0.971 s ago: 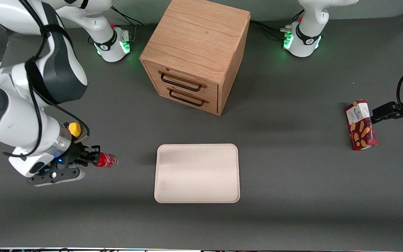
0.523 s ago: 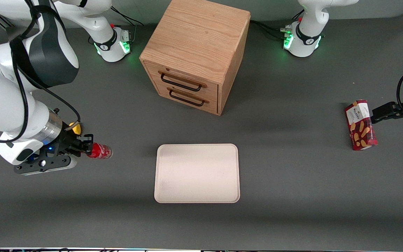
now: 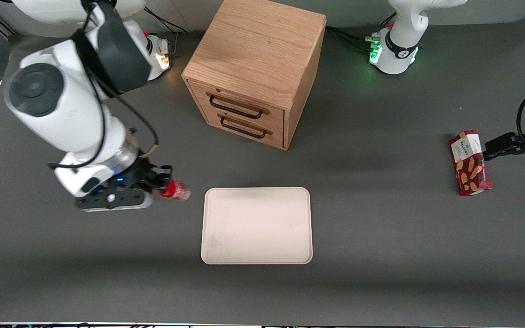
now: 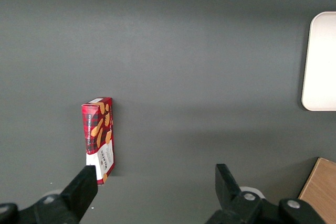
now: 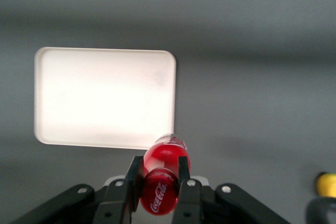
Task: Place coke bottle on tray
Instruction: 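Lift the held bottle and carry it toward the white tray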
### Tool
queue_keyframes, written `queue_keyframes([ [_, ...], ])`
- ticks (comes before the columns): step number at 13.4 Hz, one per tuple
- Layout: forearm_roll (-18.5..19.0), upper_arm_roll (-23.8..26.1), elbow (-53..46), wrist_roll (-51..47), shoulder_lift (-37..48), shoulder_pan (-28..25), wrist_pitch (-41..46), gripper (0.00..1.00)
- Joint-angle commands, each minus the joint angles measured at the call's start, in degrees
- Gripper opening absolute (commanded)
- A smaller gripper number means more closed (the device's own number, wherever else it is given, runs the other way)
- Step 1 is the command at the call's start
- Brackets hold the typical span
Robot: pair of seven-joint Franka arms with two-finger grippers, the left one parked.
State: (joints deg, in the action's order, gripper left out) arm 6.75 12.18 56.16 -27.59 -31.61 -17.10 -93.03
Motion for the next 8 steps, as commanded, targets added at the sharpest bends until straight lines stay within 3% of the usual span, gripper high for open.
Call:
queue_keyframes([
  [1,-0.2,1.2,-5.6,-5.4,-3.9,-1.3,-1.5,0.00],
  [8,1.3,0.2,-5.3,-4.0,-11.1,-1.3,-13.4,0.00],
])
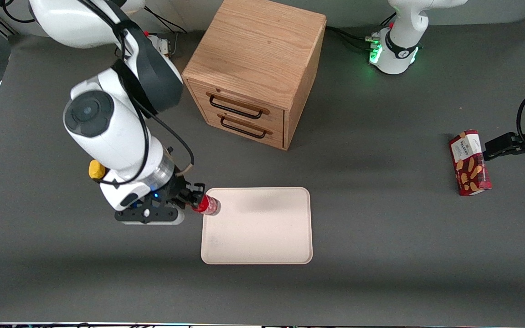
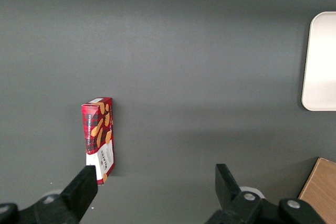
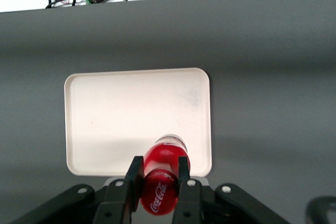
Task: Place coke bottle on tray
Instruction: 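Lower the bottle onto the tray and open the right gripper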
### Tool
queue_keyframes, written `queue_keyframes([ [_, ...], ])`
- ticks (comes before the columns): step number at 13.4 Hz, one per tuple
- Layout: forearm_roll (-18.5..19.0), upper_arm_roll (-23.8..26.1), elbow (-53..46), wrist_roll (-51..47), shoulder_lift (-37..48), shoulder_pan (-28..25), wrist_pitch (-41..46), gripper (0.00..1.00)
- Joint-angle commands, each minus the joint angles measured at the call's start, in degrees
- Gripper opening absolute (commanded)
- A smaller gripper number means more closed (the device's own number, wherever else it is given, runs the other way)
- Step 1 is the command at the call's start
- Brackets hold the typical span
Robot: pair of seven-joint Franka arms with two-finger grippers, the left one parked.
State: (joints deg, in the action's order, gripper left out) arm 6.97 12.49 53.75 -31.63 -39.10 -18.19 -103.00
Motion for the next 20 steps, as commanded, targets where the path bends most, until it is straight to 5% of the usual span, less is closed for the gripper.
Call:
queue_keyframes([
  [1,2.8,-0.5,-2.8,0.6,-5.1,-0.2,-5.4,0.00],
  [4,6.7,-0.9,-2.5,0.3,-9.1,-0.4,-9.9,0.00],
  [14,6.7,-2.0,2.7,-0.2,-12.0,0.0,-16.9,0.00],
  [15,6.7,-2.0,2.7,-0.3,-12.0,0.0,-16.9,0.18],
  [16,6.7,-2.1,2.7,-0.5,-12.0,0.0,-16.9,0.69],
  [17,6.7,-2.1,2.7,-1.8,-11.9,0.0,-16.9,0.99],
  [20,6.7,-2.1,2.6,-2.0,-11.3,0.0,-16.8,1.00],
])
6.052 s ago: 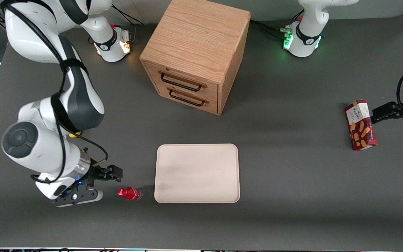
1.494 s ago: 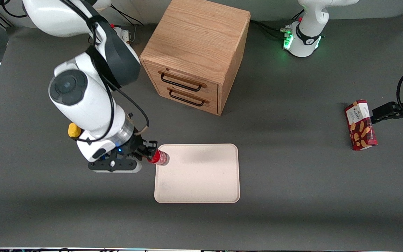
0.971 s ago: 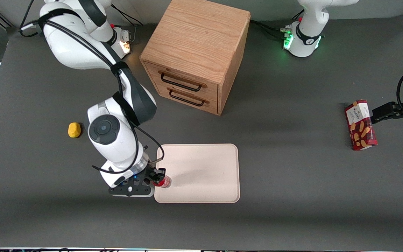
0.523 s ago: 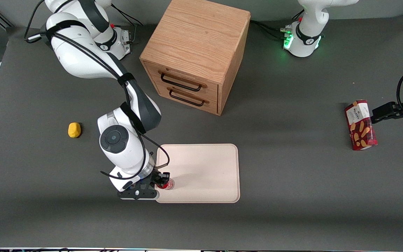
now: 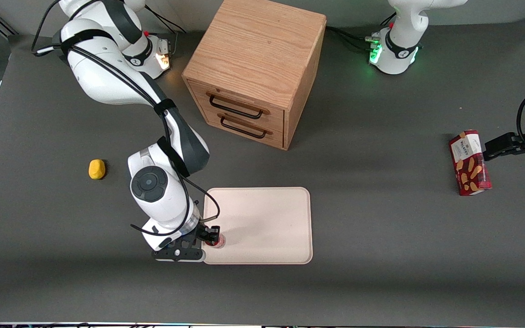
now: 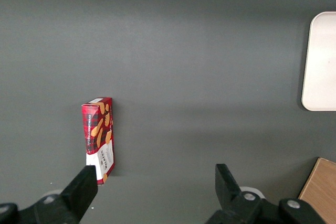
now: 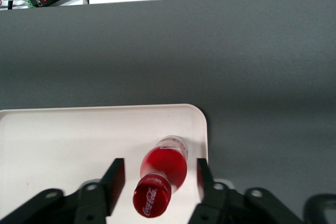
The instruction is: Place coke bottle on tray
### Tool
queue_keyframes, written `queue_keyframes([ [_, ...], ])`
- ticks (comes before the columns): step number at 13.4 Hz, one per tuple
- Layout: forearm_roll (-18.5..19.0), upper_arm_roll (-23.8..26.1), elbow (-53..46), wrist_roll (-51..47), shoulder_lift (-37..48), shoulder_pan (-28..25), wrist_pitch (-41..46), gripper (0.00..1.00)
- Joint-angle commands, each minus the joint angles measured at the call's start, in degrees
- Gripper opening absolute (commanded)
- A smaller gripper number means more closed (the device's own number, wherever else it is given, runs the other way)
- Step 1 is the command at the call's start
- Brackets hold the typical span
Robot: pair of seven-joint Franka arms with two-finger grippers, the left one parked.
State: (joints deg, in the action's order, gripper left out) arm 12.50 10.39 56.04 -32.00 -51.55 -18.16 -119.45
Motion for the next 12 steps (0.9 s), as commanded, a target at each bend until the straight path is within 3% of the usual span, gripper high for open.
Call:
queue_keyframes([
  [1,1.1,0.0,0.3,-1.4,1.8,0.1,0.6,1.00],
  [4,0.9,1.0,-1.4,-1.8,6.4,0.0,14.0,1.00],
  [7,1.0,5.7,-2.9,-2.3,10.5,-0.1,25.7,1.00],
  [12,1.0,6.3,-3.6,-1.6,19.5,-0.1,37.2,1.00],
])
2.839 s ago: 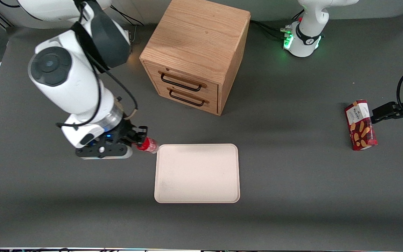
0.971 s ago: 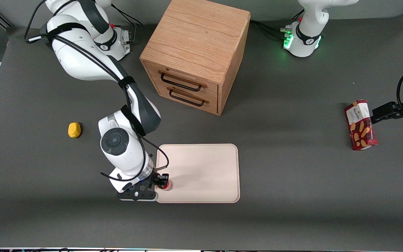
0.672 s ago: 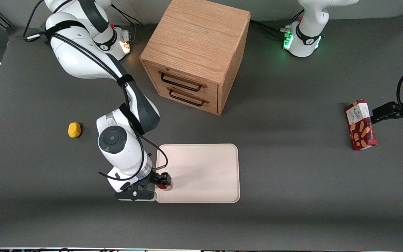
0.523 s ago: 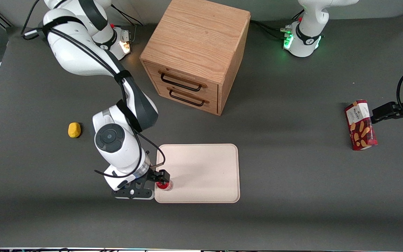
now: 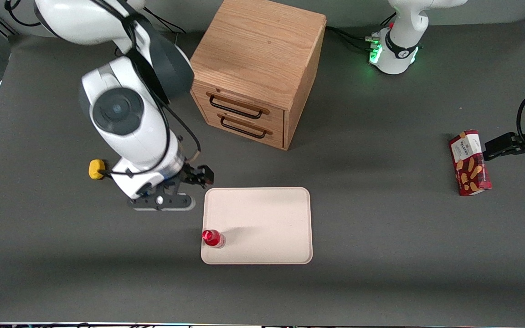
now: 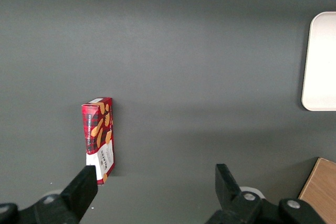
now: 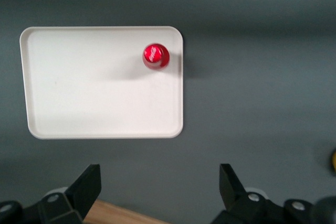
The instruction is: Place coke bottle on tray
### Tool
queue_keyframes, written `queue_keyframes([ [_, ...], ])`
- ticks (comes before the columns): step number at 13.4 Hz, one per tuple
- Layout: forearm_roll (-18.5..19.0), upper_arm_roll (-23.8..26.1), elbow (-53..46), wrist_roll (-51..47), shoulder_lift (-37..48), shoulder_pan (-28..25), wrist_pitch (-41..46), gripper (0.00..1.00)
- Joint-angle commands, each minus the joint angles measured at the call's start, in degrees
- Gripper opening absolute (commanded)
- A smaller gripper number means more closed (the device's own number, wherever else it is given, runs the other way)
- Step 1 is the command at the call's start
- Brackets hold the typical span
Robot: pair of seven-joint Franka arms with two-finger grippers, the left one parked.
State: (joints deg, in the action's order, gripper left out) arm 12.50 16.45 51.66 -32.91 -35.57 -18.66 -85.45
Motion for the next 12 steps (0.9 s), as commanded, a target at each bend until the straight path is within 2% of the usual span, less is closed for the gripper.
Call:
queue_keyframes([
  [1,1.0,0.2,0.8,-0.2,5.1,0.5,5.1,1.00],
  [3,1.0,-0.4,1.1,3.4,8.4,1.0,8.5,1.00],
  [6,0.3,-1.5,3.9,11.3,13.2,4.8,10.1,1.00],
  [7,-1.7,-2.9,6.8,15.1,16.1,6.5,10.1,1.00],
  [10,-10.6,-13.1,14.3,25.8,22.4,8.9,9.5,1.00],
  [12,-12.6,-16.4,19.1,31.7,25.4,10.7,7.9,1.00],
])
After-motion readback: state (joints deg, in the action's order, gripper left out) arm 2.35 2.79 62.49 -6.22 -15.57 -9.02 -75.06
